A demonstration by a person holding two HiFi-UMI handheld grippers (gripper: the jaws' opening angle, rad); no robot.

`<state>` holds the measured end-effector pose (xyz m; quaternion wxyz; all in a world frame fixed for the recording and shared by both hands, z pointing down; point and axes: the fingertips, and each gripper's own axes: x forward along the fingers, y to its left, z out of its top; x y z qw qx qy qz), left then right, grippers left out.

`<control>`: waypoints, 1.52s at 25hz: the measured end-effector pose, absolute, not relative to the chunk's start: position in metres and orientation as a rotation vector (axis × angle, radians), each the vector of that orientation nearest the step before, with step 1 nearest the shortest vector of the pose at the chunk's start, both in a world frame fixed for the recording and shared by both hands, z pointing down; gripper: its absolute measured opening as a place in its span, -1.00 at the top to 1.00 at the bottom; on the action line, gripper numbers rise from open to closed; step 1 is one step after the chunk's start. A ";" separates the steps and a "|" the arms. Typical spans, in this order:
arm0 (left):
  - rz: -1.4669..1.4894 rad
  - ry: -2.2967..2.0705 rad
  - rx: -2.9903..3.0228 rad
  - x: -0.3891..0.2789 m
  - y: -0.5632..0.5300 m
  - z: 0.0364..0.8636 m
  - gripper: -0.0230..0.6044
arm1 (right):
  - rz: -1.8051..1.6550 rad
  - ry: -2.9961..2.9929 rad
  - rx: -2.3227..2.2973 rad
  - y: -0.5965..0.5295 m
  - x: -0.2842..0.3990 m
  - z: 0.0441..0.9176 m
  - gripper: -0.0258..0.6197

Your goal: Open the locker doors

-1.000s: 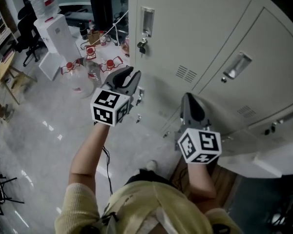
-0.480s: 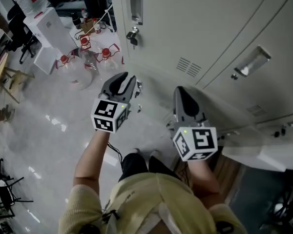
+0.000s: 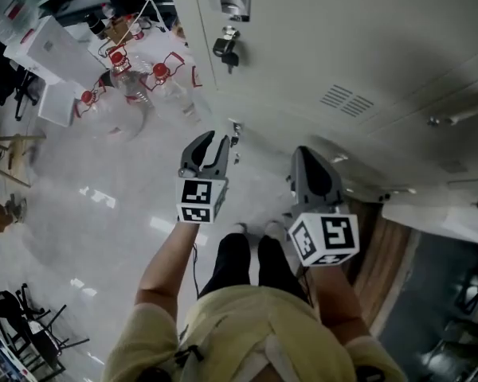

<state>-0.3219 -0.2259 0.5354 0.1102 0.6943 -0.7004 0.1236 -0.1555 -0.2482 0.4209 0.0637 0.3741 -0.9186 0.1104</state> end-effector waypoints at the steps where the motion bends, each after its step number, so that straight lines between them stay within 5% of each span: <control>1: 0.374 -2.039 2.047 -0.321 -0.228 0.543 0.62 | 0.342 -2.755 1.155 -0.248 -0.155 0.426 0.90; 22: 0.321 -2.216 1.885 -0.341 -0.281 0.606 0.36 | 0.452 -2.371 1.599 -0.225 -0.110 0.483 0.90; 38: 0.306 -2.229 1.750 -0.346 -0.283 0.610 0.36 | 0.509 -2.356 1.550 -0.215 -0.114 0.498 0.90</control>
